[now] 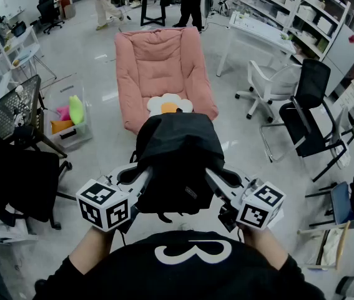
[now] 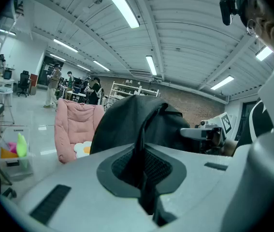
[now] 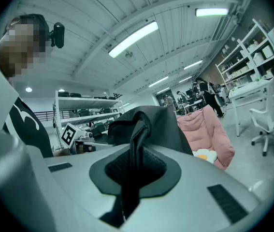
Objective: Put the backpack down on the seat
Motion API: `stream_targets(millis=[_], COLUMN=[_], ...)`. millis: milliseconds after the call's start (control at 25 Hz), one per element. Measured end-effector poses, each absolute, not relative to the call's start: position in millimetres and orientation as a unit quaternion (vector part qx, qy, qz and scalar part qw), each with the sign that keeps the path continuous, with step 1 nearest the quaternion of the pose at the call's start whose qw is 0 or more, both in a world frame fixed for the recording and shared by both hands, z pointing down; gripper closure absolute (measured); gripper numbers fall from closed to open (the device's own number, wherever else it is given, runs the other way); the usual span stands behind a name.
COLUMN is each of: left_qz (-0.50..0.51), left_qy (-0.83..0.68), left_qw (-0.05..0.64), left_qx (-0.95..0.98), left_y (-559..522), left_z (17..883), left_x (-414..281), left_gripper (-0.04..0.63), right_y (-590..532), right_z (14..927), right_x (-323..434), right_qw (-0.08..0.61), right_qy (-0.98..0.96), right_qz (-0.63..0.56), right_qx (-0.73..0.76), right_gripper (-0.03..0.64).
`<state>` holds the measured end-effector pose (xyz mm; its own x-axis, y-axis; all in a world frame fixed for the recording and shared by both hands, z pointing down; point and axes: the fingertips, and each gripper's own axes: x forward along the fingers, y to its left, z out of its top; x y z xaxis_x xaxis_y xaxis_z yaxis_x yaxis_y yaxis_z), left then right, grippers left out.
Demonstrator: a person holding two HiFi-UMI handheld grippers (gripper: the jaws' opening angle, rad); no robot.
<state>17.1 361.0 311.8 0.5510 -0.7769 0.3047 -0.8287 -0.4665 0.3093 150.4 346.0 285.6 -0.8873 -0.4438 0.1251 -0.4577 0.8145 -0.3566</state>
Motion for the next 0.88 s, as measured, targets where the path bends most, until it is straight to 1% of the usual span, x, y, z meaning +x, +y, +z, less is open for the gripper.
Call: stream_targets(millis=[480,880], left_qz=[0.069,0.084], left_qy=[-0.458,-0.452], left_qw=[0.199,0.225], left_qx=[0.863,0.859], left_y=[380,353], left_z=[315,347], left_x=[-14,-18], left_gripper=[0.580,0.580], right_y=[363,339], right_z=[292,322], right_x=[121,117], right_qw=[0.024,0.026], right_qy=[-0.949,-0.941], right_qz=[0.189,0.218], right_qx=[0.251,0.257], right_gripper=[0.589,0.589])
